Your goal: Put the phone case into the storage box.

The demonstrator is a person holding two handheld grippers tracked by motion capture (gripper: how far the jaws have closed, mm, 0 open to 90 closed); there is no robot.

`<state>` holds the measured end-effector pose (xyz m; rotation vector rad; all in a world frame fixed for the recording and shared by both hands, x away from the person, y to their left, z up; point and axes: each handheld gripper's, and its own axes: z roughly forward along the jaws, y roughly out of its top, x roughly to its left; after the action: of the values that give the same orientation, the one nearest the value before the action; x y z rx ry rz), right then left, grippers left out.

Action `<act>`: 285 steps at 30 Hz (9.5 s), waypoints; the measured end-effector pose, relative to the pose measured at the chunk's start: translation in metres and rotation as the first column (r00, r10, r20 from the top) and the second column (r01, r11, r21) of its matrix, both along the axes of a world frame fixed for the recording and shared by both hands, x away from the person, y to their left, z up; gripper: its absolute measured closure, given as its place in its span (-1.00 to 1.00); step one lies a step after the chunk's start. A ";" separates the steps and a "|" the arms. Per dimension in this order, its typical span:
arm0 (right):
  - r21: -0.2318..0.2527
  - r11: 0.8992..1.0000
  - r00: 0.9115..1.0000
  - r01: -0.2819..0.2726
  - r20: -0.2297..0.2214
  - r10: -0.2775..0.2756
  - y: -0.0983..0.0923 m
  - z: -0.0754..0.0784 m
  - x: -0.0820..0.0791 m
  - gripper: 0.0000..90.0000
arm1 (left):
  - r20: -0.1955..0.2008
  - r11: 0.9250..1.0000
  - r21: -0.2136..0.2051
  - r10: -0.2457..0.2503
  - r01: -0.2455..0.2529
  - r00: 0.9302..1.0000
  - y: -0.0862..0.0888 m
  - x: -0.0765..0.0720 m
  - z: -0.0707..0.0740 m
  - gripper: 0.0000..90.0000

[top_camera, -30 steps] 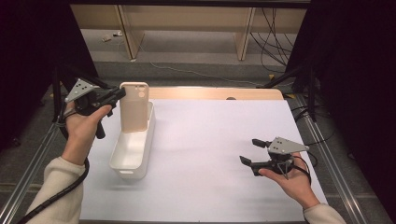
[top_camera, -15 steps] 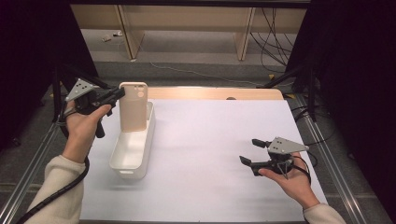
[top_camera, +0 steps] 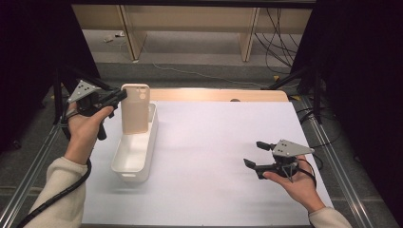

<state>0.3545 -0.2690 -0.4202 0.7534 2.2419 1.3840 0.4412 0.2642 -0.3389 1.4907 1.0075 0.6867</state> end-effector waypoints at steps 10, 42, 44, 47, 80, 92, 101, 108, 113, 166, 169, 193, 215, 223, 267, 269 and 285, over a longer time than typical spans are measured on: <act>0.000 1.000 1.000 -0.001 0.001 0.001 0.000 0.000 0.000 -0.49 | -0.001 1.000 0.009 0.001 -0.001 1.000 -0.001 0.004 -0.001 0.81; -0.002 1.000 1.000 -0.003 0.001 0.003 0.000 -0.001 0.000 -0.49 | -0.016 1.000 0.021 0.008 -0.008 1.000 -0.002 0.016 -0.009 0.81; -0.003 1.000 1.000 -0.003 0.001 0.003 0.000 -0.001 0.000 -0.49 | -0.016 1.000 0.022 0.008 -0.008 1.000 -0.002 0.017 -0.010 0.81; -0.002 1.000 1.000 -0.003 0.001 0.003 0.000 -0.001 0.000 -0.49 | -0.015 1.000 0.023 0.008 -0.008 1.000 -0.001 0.018 -0.010 0.81; -0.001 1.000 1.000 -0.003 -0.002 0.003 0.000 -0.002 0.000 -0.49 | -0.018 0.999 0.032 0.010 -0.009 1.000 -0.002 0.029 -0.016 0.81; -0.001 1.000 1.000 -0.001 -0.003 0.001 0.000 -0.002 0.000 -0.49 | -0.022 0.999 0.040 0.015 -0.014 1.000 -0.003 0.032 -0.019 0.81; -0.001 1.000 1.000 -0.003 -0.003 0.003 0.000 -0.002 0.000 -0.49 | -0.025 0.999 0.043 0.017 -0.016 1.000 -0.002 0.034 -0.022 0.81; 0.000 1.000 1.000 -0.002 -0.003 0.002 0.000 -0.002 0.000 -0.49 | -0.027 0.999 0.045 0.019 -0.018 0.999 -0.003 0.036 -0.022 0.81; 0.000 1.000 1.000 -0.002 -0.003 0.002 0.000 -0.002 0.000 -0.49 | -0.028 0.999 0.049 0.021 -0.019 0.999 -0.003 0.038 -0.023 0.81; 0.000 1.000 1.000 -0.003 -0.006 0.003 0.000 -0.002 0.000 -0.49 | -0.048 0.997 0.078 0.032 -0.028 0.998 -0.006 0.054 -0.028 0.81; 0.000 1.000 1.000 -0.003 -0.006 0.003 0.000 -0.002 0.000 -0.49 | -0.048 0.997 0.078 0.031 -0.027 0.998 -0.006 0.055 -0.028 0.81; 0.002 1.000 1.000 -0.004 -0.009 0.004 0.000 -0.003 0.000 -0.49 | -0.055 0.996 0.088 0.029 -0.024 0.998 -0.010 0.061 -0.029 0.81; 0.002 1.000 1.000 -0.007 -0.009 0.007 0.000 -0.003 0.000 -0.49 | -0.067 0.995 0.098 0.033 -0.027 0.997 -0.011 0.066 -0.033 0.81; 0.001 1.000 1.000 -0.007 -0.009 0.007 0.000 -0.003 0.000 -0.49 | -0.073 0.995 0.101 0.032 -0.024 0.997 -0.011 0.067 -0.036 0.81; -0.001 1.000 1.000 -0.008 -0.012 0.008 -0.001 -0.004 0.001 -0.49 | -0.103 0.992 0.118 0.047 -0.035 0.994 -0.011 0.077 -0.046 0.81; -0.002 1.000 1.000 -0.008 -0.012 0.008 -0.001 -0.004 0.001 -0.49 | -0.102 0.992 0.118 0.048 -0.036 0.994 -0.011 0.077 -0.046 0.81; -0.003 1.000 1.000 -0.009 -0.014 0.009 -0.001 -0.004 0.001 -0.49 | -0.113 0.992 0.119 0.050 -0.037 0.992 -0.011 0.080 -0.049 0.81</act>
<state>0.3552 -0.2697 -0.4243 0.7551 2.2600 1.3828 0.5209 0.2532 -0.3875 1.6298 1.1068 0.7072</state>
